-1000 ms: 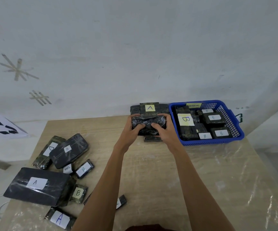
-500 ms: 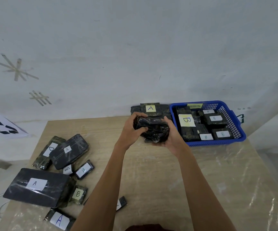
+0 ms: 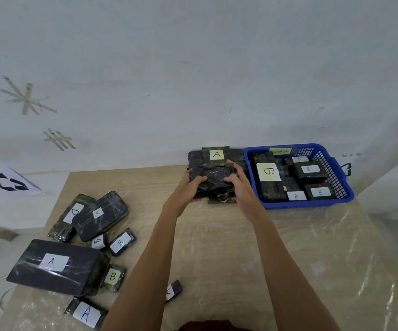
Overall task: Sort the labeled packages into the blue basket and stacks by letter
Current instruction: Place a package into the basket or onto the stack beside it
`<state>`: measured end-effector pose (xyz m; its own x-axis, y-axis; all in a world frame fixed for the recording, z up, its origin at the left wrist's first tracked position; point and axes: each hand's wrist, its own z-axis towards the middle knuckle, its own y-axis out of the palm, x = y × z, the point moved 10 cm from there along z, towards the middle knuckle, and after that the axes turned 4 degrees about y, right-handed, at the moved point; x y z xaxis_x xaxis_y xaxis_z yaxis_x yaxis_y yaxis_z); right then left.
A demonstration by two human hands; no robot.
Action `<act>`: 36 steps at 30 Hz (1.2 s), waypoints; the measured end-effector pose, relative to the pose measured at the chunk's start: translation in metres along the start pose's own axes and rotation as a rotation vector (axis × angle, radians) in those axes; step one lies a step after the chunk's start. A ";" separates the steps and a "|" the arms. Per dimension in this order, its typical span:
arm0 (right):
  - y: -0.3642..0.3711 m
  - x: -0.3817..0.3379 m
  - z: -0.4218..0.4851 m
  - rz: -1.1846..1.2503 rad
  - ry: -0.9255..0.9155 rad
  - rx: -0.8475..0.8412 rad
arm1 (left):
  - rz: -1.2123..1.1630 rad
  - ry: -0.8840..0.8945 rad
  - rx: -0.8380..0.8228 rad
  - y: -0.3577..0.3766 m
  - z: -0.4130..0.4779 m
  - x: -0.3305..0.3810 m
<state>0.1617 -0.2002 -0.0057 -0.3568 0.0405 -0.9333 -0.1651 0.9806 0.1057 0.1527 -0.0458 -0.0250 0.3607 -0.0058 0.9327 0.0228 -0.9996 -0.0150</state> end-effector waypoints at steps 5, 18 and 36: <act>0.006 -0.008 -0.004 -0.136 -0.006 -0.007 | -0.008 0.067 0.040 -0.004 -0.001 0.005; 0.004 -0.010 -0.006 -0.141 0.023 0.041 | -0.010 0.188 0.064 -0.005 -0.005 0.018; -0.004 0.019 -0.010 0.035 0.242 0.045 | 0.025 0.366 0.047 -0.001 -0.019 0.036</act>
<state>0.1466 -0.2055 -0.0208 -0.5721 0.0329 -0.8195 -0.1093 0.9872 0.1159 0.1477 -0.0457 0.0159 0.0042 -0.0477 0.9989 0.0636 -0.9968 -0.0479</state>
